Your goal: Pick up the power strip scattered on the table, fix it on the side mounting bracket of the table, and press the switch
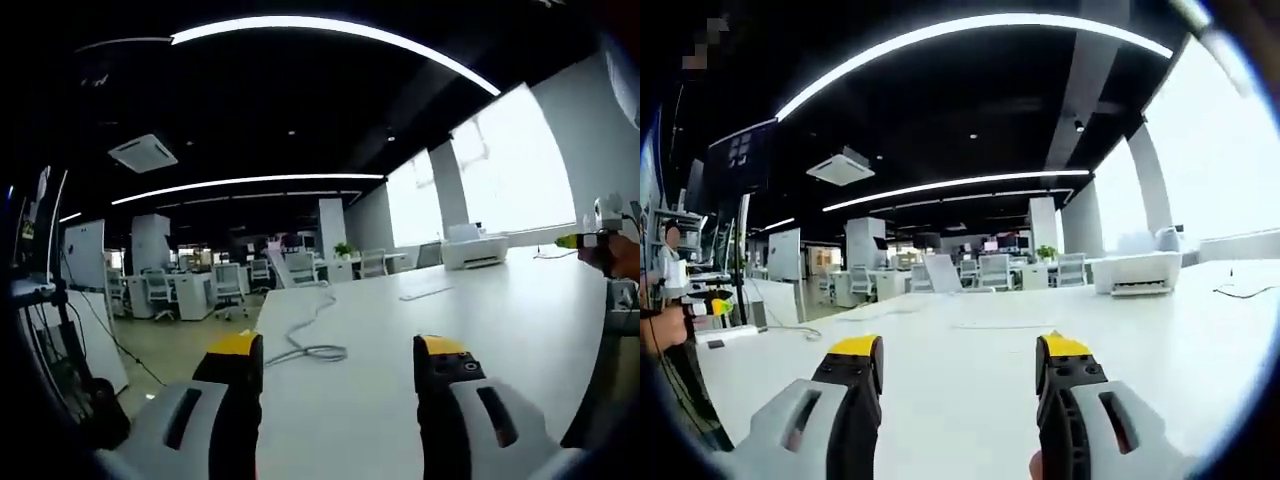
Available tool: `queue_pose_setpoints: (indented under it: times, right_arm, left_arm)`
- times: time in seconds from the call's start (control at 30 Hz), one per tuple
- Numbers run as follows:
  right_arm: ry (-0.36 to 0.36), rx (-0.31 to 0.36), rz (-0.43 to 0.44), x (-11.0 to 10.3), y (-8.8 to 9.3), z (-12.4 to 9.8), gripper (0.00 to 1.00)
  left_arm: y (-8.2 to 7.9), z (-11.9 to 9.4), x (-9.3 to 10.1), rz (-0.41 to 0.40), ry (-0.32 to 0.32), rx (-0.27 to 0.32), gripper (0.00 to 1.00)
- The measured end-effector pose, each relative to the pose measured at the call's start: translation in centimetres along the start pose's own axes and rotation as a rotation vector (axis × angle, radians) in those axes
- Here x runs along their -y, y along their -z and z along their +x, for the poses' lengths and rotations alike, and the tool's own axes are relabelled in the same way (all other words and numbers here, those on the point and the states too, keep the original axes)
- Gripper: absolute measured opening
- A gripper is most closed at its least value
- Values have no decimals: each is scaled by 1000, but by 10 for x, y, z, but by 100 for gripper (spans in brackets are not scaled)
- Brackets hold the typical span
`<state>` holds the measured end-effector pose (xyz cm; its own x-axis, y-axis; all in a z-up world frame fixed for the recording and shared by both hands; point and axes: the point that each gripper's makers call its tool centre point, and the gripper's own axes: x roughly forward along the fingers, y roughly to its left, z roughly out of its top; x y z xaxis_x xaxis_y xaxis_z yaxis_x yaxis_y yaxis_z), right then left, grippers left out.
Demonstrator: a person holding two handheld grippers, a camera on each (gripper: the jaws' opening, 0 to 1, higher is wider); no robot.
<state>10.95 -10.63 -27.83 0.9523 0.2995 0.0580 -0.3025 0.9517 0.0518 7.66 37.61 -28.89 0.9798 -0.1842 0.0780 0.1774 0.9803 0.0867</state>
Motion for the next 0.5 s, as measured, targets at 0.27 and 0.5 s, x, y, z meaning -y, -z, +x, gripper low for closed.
queue_pose_setpoints:
  times: [0.27, 0.5]
  right_arm:
    - [11, 8, 14, 1, -3, -1, 58]
    - [14, 2, 16, 1, -2, 0, 57]
  left_arm:
    - [1, -2, -5, 1, -13, 5, 64]
    - [5, -2, -8, -5, -21, -2, 64]
